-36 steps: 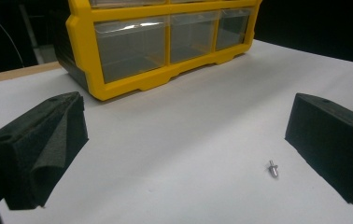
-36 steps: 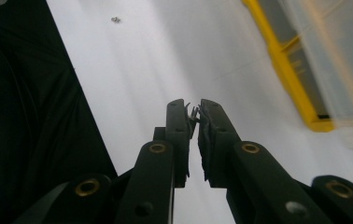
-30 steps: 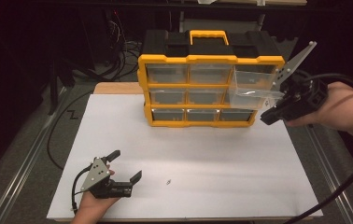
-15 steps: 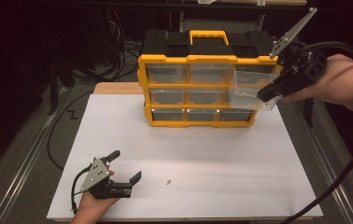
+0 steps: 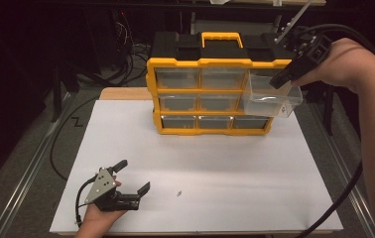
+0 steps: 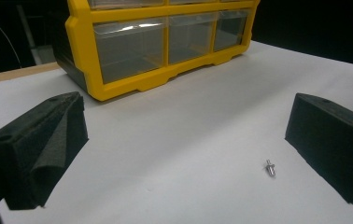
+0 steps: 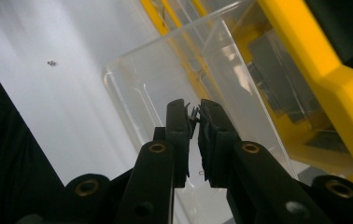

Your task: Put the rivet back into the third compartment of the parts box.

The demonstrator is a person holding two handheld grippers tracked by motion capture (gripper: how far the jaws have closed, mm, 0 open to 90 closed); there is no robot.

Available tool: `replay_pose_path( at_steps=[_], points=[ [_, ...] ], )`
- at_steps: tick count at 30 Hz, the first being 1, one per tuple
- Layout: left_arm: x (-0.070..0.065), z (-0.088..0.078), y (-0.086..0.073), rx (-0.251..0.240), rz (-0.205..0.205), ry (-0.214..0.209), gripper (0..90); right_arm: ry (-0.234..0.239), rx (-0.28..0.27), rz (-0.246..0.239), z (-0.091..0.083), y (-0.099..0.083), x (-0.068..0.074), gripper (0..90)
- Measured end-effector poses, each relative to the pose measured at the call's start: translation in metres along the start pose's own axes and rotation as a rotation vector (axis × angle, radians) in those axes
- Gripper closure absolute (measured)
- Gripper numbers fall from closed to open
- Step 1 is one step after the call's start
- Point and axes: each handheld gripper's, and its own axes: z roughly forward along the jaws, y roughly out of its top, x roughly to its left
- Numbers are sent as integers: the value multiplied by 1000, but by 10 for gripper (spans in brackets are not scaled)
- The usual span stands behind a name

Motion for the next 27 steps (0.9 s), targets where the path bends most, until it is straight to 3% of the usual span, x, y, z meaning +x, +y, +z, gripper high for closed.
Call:
replay_pose_path(
  at_steps=[3,5,8,11,18,27],
  points=[
    [0,0,0,-1,-4,-1,4,12,9,-1,12,1,-3,801],
    [0,-1,-1,3,1,-1,3,-15,-5,37,15,0,-7,632],
    [0,-2,-1,-1,-1,1,4,-22,-46,39,6,-2,-6,526],
    [0,-1,-1,6,0,4,3,-12,-76,38,-6,-6,0,518],
    [-2,0,-1,8,3,-1,4,-6,-85,11,-23,-21,28,494],
    [-1,0,-1,7,0,1,4,32,-71,-34,-6,-47,60,459]
  ],
)
